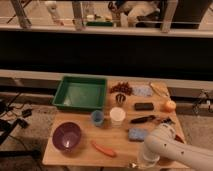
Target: Place fork in purple bowl
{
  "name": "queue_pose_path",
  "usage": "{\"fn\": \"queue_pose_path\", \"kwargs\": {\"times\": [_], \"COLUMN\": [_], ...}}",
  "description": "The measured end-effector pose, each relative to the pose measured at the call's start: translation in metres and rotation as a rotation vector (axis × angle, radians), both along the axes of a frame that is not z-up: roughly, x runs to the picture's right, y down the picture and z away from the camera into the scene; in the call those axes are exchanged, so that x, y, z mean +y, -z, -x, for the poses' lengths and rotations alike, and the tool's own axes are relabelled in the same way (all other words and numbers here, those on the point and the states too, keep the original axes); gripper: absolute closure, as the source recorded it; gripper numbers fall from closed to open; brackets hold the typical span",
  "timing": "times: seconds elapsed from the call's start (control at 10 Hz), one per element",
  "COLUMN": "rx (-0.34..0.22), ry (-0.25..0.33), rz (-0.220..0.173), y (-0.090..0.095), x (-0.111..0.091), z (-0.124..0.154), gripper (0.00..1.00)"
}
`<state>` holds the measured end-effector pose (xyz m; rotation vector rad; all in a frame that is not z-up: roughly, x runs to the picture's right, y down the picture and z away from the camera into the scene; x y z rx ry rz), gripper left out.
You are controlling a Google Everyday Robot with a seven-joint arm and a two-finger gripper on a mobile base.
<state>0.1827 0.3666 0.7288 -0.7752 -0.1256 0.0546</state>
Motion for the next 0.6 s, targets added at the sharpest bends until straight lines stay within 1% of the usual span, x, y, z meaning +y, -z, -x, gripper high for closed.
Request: {"fn": "queue_pose_path", "kwargs": {"times": [0.2,0.3,0.4,0.6], "rx": [-0.003,-0.008,-0.013,-0.026], "ry": [-0.001,-0.002,0.002,0.01], "rz": [-0.001,-0.008,-0.023,-0.035], "y": [0.001,0.002,0.003,0.021], "x": [-0.001,-0.004,-0.011,-0.023], "z": [0.0,0.001,0.003,0.009], "gripper": [0.83,0.83,0.83,0.83]}}
